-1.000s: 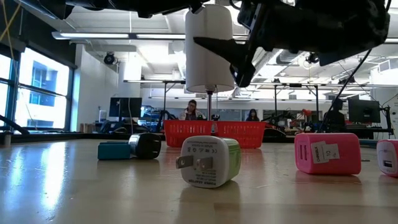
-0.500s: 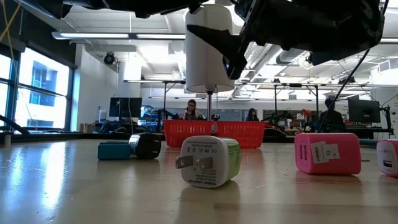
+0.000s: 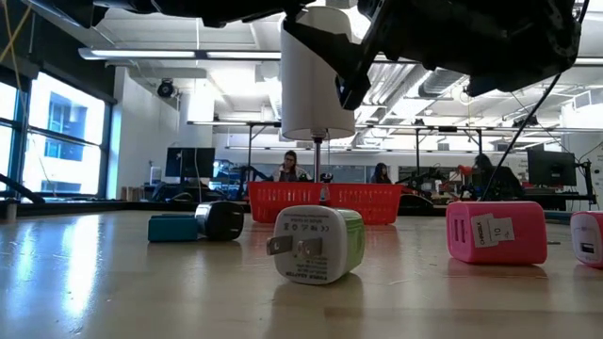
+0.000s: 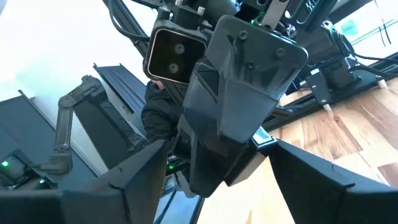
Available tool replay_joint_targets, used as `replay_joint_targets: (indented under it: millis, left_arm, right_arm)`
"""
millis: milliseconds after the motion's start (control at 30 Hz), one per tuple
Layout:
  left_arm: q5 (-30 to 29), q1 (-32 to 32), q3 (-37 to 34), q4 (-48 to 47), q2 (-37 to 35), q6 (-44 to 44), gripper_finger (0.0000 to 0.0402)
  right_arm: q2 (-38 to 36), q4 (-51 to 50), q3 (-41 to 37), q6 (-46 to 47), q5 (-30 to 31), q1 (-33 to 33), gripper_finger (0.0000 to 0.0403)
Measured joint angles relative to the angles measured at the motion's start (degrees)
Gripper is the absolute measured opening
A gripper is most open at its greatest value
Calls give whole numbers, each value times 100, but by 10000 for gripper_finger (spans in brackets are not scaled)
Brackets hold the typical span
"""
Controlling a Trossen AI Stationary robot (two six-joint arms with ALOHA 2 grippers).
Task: Pick & Place Office items
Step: Put the black digital clock into the right red bin
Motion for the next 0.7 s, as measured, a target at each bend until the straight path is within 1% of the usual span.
replay_joint_targets:
  millis: [367, 700]
  left_arm:
    - [39, 4, 0, 36, 0, -5, 149]
    - [2, 10, 0, 11, 0, 5, 149]
  right_arm:
    - [4, -87, 199, -307, -197, -11, 270]
    - [4, -50, 201, -275, -240, -81, 270]
